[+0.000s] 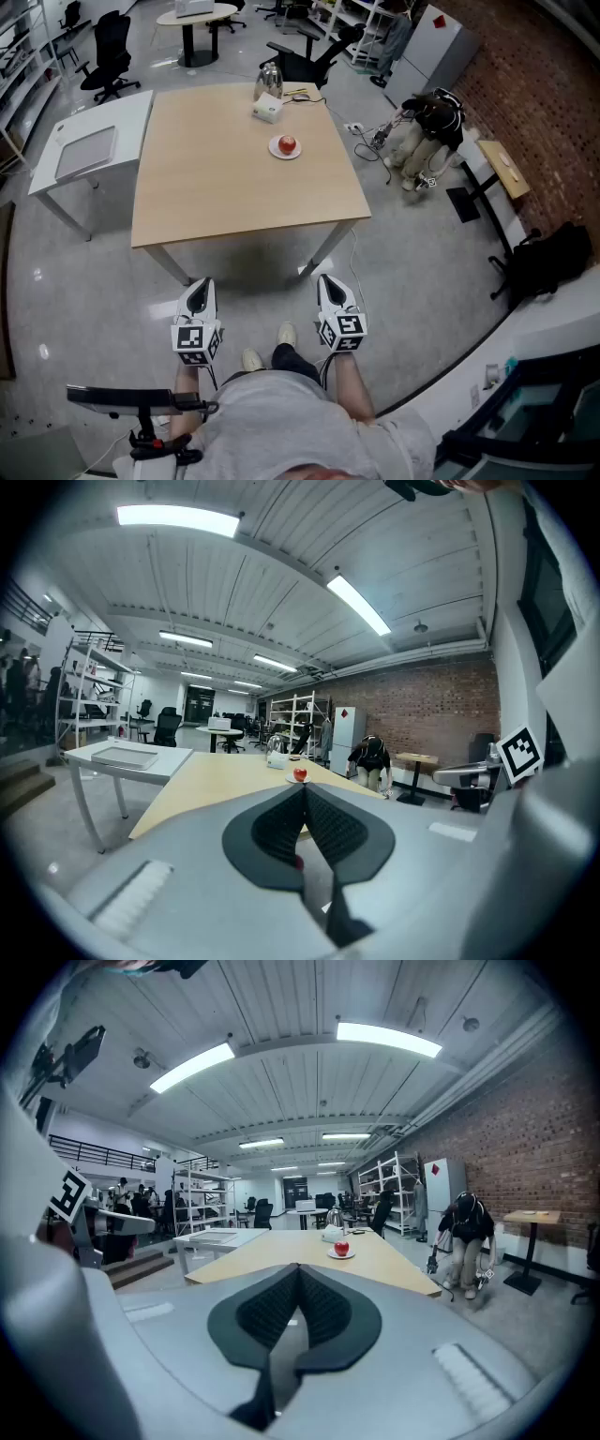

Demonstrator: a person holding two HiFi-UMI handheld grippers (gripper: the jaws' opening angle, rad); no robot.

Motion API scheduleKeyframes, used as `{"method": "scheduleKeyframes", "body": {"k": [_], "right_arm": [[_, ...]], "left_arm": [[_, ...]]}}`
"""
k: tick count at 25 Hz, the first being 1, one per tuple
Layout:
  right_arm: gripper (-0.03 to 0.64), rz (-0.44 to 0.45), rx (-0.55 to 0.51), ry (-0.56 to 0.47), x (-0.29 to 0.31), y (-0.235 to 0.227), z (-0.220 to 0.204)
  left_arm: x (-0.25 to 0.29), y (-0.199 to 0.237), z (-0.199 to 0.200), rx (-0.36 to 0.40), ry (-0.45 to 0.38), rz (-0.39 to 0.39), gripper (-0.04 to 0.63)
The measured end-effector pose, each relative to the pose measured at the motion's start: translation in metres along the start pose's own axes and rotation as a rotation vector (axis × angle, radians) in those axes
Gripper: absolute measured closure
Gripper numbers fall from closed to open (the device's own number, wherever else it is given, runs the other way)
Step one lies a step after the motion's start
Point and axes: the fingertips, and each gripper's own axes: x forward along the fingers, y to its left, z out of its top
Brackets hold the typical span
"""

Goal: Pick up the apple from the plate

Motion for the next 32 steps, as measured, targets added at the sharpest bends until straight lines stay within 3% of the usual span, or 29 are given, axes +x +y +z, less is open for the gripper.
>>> {"method": "scheduleKeyframes", "body": {"k": [16, 22, 32], "right_arm": [[0.611, -0.018, 0.007, -0.041, -0.005, 0.012, 0.008], [0.611, -0.023, 0.011, -0.012, -0.003, -0.008, -0.005], [0.611, -0.022, 0.011, -0.007, 0.031, -0.017, 0.007]], "left_arm": [[-0.01, 0.012, 0.004, 0.014, -0.009, 0.0, 0.577], [0.003, -0.002, -0.007, 0.014, 0.007, -0.01, 0.577], [0.032, 0.015, -0.003, 0.004, 0.026, -0.006, 0.577]]}}
